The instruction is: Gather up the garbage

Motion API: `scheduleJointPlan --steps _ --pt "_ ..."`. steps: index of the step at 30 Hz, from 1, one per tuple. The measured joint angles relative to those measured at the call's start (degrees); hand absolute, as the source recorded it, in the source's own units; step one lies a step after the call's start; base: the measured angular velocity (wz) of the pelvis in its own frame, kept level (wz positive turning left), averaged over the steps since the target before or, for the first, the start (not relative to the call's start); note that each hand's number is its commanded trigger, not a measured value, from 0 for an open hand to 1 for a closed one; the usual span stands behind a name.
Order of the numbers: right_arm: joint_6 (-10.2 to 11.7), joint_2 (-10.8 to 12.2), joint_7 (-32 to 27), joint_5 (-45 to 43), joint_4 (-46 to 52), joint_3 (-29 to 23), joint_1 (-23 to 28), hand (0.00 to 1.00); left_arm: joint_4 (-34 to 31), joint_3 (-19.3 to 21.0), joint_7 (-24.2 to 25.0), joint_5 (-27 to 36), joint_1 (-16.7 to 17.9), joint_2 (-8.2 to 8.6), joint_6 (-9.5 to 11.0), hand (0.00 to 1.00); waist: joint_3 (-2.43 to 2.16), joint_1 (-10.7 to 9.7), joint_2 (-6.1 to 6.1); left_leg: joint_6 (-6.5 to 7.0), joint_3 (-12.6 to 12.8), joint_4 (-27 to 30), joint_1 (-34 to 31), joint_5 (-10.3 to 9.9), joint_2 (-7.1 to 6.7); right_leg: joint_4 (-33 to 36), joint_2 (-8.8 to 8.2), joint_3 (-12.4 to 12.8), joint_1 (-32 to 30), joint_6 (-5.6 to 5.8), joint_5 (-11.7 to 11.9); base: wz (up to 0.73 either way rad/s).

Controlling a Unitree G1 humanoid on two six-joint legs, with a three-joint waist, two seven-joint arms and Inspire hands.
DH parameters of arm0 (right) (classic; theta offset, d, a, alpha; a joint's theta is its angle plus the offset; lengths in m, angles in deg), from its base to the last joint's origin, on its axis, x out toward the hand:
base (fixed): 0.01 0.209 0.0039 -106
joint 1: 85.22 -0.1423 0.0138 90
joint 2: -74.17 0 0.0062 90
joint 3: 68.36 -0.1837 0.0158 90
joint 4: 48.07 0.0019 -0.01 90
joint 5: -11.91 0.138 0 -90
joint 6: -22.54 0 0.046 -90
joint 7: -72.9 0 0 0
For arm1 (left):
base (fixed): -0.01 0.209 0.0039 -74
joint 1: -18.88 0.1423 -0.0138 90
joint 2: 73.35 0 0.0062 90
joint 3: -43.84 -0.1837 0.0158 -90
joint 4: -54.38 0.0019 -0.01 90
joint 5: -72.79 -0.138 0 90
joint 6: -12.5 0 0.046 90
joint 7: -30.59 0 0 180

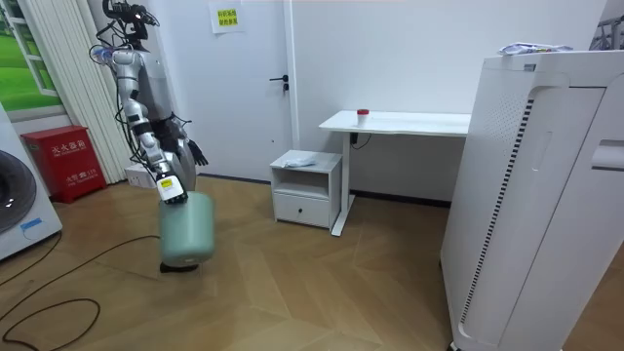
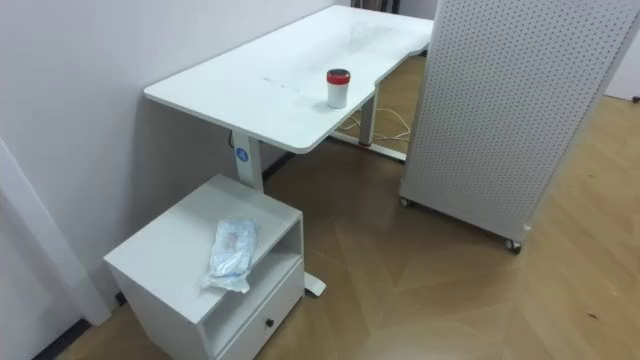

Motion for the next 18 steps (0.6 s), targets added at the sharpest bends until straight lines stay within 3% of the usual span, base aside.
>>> scheduleJointPlan --steps 8,14,18 --pt "1.1 1.4 1.6 4.8 -0.1 0.2 0.6 1.0 0.2 -1.1 -0.4 1.2 0.6 -0.3 0.0 0.0 0.05 -0.1 -0.36 0.0 1.0 0.0 -0.2 0.0 0.12 0.1 -0.04 0.5 -0.4 0.02 0.0 -0.04" --pt "1.7 1.4 1.7 5.5 -0.2 1.1 0.7 1.0 0.1 -1.1 -1.2 1.2 0.4 -0.54 0.1 0.0 -0.09 -0.3 0.53 0.0 1.4 0.0 -0.2 0.0 0.32 0.1 0.28 1.5 -0.7 -0.09 0.4 -0.06" --pt "2.4 1.3 1.1 6.2 -0.7 1.1 1.5 1.0 0.0 -1.1 -2.4 0.5 1.4 -0.56 0.1 0.0 -0.51 -0.6 1.25 0.0 1.3 0.1 -0.1 0.0 0.27 0.1 0.34 1.5 -0.6 -0.13 0.5 -0.01"
